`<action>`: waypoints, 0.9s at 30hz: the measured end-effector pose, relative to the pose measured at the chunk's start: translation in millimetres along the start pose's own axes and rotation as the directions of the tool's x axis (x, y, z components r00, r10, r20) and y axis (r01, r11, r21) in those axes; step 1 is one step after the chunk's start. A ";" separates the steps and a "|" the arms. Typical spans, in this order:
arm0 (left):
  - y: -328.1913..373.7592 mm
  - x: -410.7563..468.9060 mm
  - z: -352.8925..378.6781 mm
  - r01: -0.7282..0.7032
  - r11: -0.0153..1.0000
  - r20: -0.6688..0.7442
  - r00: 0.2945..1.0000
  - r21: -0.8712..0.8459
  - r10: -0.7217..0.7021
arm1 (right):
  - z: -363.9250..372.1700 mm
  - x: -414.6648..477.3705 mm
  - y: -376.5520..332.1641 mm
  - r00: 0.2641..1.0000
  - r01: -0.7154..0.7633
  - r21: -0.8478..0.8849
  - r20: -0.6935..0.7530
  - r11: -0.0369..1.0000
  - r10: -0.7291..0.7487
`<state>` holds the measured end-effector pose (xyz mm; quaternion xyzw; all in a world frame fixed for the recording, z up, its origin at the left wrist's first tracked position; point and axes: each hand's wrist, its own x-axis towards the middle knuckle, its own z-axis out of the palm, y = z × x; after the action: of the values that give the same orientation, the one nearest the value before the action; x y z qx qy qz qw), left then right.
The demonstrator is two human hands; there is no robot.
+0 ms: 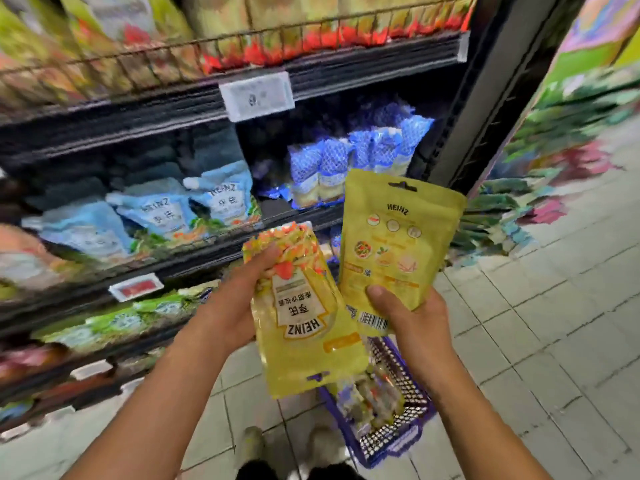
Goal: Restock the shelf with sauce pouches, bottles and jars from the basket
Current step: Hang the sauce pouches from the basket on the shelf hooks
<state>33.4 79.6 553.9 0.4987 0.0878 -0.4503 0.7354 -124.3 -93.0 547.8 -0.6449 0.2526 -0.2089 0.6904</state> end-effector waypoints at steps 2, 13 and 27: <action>12.4 -23.4 -17.4 -0.080 0.996 -0.059 0.995 -0.037 0.078 | 23.3 1.4 -7.1 0.996 0.018 -0.016 0.085 1.000 -0.017; 29.9 -174.6 -145.1 -0.375 0.914 -0.338 0.890 -0.158 0.307 | 178.4 -45.1 -21.6 0.883 0.137 -0.034 0.458 0.990 -0.106; -16.2 -385.4 -315.5 -0.721 0.616 -0.648 0.639 -0.317 0.414 | 349.2 -203.0 -17.6 0.751 0.077 0.058 0.653 0.995 -0.096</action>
<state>-101.0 555.9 612.4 0.3656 0.2361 0.0151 0.9002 -67.2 304.4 595.5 -0.6786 -0.0377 -0.0055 0.7335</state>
